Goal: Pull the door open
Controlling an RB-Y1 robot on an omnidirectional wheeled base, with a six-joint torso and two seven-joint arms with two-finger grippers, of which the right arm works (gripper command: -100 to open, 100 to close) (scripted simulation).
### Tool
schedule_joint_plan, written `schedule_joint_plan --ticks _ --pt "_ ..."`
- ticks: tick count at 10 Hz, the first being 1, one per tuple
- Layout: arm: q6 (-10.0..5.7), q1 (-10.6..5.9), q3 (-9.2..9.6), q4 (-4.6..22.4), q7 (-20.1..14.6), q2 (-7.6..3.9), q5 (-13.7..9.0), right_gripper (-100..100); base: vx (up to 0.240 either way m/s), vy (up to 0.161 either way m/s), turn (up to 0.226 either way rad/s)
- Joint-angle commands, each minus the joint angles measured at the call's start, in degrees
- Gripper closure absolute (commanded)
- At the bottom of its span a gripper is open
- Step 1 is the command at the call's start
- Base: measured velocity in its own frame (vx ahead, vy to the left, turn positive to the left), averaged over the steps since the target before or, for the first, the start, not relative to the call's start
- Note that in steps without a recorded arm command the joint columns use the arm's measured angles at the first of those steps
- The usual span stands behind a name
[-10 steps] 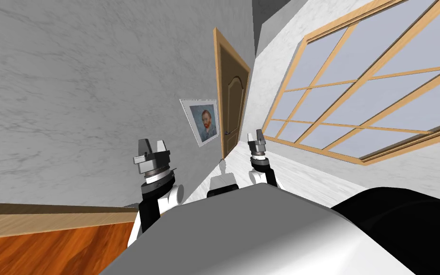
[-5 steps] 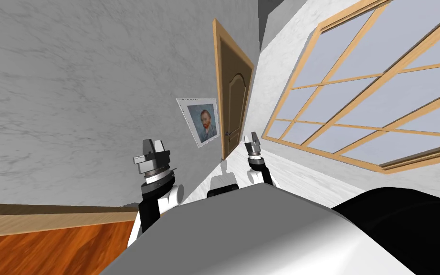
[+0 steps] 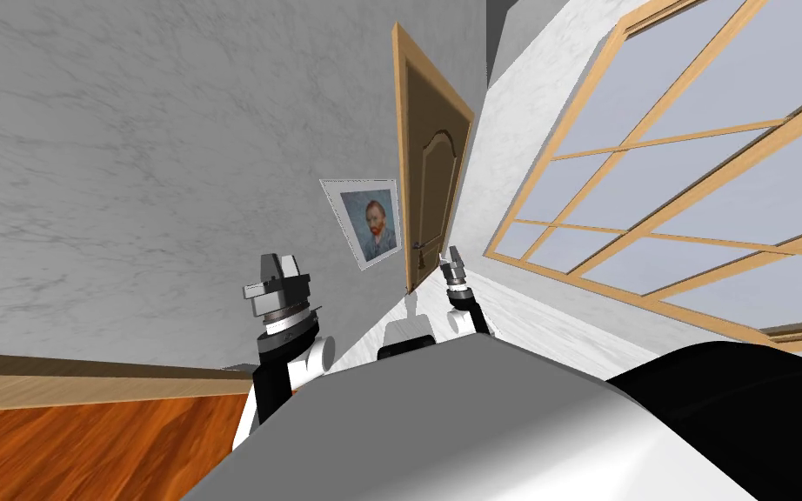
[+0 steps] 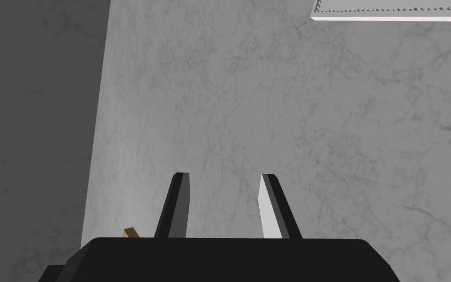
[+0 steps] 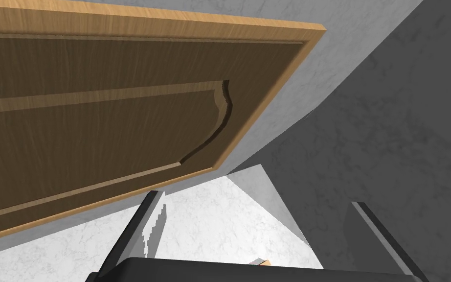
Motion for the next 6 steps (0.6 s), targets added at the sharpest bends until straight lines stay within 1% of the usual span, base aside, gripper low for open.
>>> schedule_joint_plan --ticks 1,2,3,4,5,6 --pt "-0.32 -0.60 0.50 2.6 -0.9 -1.00 -0.7 -100 0.065 -0.114 0.138" --pt "-0.45 -1.29 0.79 4.3 -1.4 -1.57 -1.1 -100 0.069 -0.096 0.139" --pt "-0.45 -1.29 0.79 4.4 -1.4 -1.57 -1.1 -100 0.039 -0.059 0.059" --pt "-0.59 -2.02 1.10 6.3 -1.9 -2.16 -1.5 -100 0.033 -0.056 0.099" --pt "-0.72 -2.75 1.42 8.2 -2.4 -2.75 -2.0 -100 0.058 -0.088 0.168" --pt "-0.86 -3.49 1.73 10.2 -2.9 -3.34 -2.4 -100 0.051 -0.120 0.158"
